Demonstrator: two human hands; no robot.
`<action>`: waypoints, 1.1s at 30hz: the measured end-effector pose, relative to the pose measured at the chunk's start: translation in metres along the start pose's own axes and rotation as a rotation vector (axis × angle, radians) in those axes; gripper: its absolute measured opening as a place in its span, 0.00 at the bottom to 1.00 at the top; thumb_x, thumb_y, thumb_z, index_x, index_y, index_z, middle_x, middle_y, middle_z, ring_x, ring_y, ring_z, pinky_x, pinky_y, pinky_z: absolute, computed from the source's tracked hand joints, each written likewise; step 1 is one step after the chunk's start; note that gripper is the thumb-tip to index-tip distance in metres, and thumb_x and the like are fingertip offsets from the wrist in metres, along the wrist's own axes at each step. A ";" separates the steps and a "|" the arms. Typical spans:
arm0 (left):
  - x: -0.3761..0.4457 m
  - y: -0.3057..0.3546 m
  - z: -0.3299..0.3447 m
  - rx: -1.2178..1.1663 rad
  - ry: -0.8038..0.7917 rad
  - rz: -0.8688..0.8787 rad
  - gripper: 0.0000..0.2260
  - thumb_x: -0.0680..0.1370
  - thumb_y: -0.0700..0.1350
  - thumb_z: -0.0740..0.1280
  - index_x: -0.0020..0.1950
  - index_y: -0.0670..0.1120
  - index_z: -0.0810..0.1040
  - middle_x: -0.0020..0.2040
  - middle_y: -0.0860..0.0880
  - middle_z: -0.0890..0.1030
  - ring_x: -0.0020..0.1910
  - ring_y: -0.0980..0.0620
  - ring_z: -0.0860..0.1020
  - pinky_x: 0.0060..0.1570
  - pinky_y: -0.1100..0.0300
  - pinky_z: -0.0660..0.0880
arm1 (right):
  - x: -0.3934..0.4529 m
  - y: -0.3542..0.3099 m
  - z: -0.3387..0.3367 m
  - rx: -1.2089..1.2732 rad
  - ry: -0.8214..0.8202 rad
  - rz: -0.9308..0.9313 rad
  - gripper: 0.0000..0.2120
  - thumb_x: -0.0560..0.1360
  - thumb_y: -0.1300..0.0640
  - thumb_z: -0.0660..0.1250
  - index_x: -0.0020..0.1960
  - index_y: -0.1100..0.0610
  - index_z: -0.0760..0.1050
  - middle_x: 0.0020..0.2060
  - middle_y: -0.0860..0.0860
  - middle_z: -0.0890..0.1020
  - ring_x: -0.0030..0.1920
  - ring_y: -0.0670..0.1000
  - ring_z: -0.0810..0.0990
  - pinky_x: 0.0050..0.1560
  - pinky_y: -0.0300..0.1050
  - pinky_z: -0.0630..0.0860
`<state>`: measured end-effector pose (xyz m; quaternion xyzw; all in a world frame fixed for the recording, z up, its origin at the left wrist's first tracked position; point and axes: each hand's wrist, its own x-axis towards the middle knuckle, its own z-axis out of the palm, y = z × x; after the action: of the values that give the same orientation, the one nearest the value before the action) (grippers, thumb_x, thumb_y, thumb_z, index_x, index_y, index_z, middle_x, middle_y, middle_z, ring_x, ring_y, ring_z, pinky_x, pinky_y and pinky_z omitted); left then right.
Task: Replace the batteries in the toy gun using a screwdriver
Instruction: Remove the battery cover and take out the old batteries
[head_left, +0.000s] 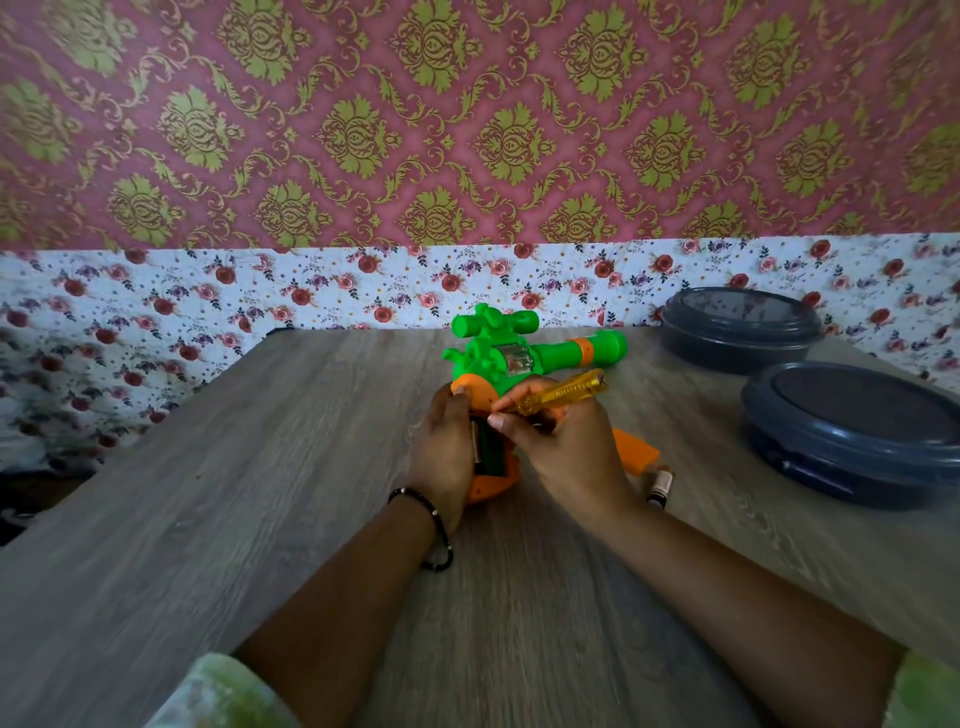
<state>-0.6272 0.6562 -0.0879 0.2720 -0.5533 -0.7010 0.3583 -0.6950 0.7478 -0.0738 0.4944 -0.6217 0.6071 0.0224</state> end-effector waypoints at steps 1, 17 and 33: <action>-0.003 0.003 0.001 0.009 0.003 0.020 0.17 0.76 0.57 0.59 0.56 0.49 0.79 0.55 0.38 0.83 0.55 0.37 0.81 0.56 0.36 0.77 | 0.000 0.001 0.000 -0.013 0.004 -0.008 0.05 0.67 0.55 0.70 0.36 0.44 0.76 0.35 0.43 0.82 0.40 0.46 0.81 0.45 0.51 0.79; 0.014 -0.012 -0.004 0.006 -0.086 0.020 0.23 0.71 0.62 0.62 0.58 0.51 0.80 0.54 0.42 0.84 0.56 0.39 0.81 0.55 0.39 0.78 | 0.019 -0.006 0.008 -0.266 -0.052 0.007 0.01 0.68 0.58 0.73 0.39 0.54 0.81 0.37 0.52 0.84 0.42 0.51 0.82 0.46 0.43 0.76; 0.010 -0.008 -0.002 0.076 -0.039 0.122 0.16 0.74 0.61 0.62 0.54 0.55 0.81 0.52 0.44 0.84 0.54 0.39 0.81 0.58 0.35 0.76 | 0.080 -0.040 -0.009 0.037 -0.549 0.748 0.07 0.75 0.68 0.62 0.40 0.64 0.77 0.32 0.56 0.81 0.34 0.53 0.80 0.33 0.40 0.79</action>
<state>-0.6328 0.6483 -0.0964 0.2373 -0.6022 -0.6615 0.3789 -0.7153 0.7170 0.0080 0.3789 -0.7293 0.4312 -0.3723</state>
